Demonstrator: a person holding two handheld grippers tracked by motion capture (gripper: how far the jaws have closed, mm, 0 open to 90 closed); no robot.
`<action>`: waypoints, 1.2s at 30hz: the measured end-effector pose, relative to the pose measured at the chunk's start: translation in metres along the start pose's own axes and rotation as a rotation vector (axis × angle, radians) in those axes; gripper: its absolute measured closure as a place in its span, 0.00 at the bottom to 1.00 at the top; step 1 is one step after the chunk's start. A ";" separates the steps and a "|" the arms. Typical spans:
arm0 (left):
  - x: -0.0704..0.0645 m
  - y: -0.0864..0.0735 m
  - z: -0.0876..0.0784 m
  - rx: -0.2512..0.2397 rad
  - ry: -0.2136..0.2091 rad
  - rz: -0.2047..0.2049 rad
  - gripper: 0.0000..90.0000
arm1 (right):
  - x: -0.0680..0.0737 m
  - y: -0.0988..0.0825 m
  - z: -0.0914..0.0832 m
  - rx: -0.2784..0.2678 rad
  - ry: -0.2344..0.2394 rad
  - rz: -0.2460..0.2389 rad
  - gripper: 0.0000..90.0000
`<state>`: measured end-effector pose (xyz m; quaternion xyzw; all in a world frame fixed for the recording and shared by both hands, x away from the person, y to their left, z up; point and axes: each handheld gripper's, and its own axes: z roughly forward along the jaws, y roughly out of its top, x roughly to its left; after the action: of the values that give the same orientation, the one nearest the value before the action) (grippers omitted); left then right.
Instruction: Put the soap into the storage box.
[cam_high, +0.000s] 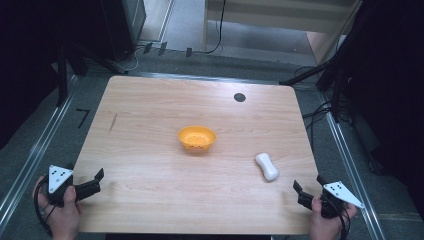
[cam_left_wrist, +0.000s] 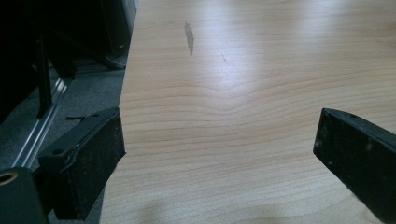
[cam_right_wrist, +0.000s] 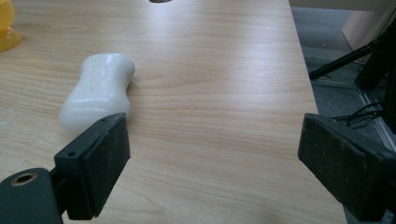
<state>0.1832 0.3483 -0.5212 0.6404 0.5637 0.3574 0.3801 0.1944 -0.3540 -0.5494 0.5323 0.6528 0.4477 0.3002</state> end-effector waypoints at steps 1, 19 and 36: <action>0.000 0.000 0.000 -0.001 0.001 0.000 0.02 | 0.000 0.000 0.000 0.001 -0.003 -0.001 0.11; 0.001 0.000 -0.001 -0.004 -0.005 -0.010 0.02 | 0.023 0.036 0.010 0.298 0.026 -0.112 0.16; 0.002 0.000 -0.001 -0.006 -0.006 -0.013 0.02 | 0.034 0.068 0.047 0.624 0.092 -0.100 0.15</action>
<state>0.1826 0.3502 -0.5210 0.6367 0.5654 0.3549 0.3860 0.2556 -0.3066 -0.5043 0.5451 0.7968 0.2344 0.1142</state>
